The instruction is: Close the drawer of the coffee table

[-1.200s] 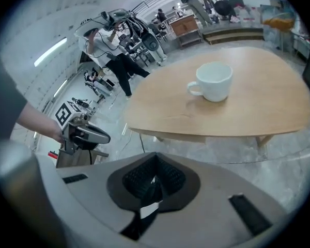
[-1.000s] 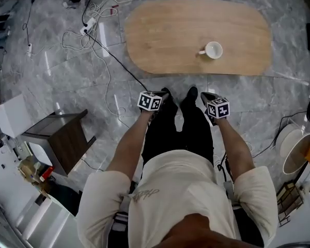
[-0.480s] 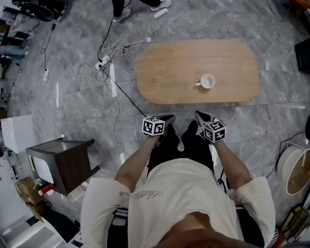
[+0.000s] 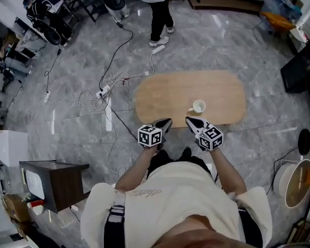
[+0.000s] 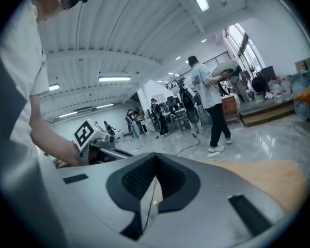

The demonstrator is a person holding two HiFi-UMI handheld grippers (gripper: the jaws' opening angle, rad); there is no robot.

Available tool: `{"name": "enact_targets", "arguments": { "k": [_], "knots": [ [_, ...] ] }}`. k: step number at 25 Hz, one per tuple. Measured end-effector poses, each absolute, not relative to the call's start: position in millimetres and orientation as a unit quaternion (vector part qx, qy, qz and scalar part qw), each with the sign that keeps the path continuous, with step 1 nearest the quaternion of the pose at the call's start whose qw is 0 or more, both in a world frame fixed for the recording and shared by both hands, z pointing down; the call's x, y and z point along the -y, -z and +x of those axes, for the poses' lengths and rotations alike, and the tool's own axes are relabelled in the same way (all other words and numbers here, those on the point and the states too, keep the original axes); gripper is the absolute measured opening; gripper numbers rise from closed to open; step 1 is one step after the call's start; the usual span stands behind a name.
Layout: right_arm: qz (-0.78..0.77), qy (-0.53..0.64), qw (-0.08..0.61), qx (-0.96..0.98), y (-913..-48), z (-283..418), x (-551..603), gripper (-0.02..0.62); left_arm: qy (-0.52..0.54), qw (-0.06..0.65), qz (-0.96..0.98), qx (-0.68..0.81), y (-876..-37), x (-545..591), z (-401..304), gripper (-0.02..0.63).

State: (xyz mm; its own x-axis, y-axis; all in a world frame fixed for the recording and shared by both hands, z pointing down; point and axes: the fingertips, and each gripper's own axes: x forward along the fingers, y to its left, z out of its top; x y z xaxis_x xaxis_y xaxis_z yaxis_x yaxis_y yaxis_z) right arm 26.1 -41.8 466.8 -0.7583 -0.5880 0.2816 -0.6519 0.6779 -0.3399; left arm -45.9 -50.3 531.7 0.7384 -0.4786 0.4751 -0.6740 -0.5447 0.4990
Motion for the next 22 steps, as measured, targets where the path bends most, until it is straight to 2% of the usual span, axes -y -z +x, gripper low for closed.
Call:
{"name": "enact_targets", "arguments": {
  "k": [4, 9, 16, 22],
  "knots": [
    [0.350, -0.165, 0.084, 0.918, -418, 25, 34, -0.006, -0.134, 0.265, 0.892, 0.341, -466, 59, -52, 0.005],
    [0.395, -0.148, 0.104, 0.901, -379, 15, 43, -0.006, -0.115, 0.203, 0.909, 0.346, -398, 70, -71, 0.005],
    [0.377, -0.118, 0.049, 0.917, -317, -8, 45, -0.006, -0.083, 0.168, 0.907, 0.377, -336, 80, -106, 0.005],
    [0.397, -0.064, 0.038, 0.915, -281, -6, 49, -0.006, -0.070, 0.138, 0.912, 0.379, -313, 84, -122, 0.005]
  ]
}}
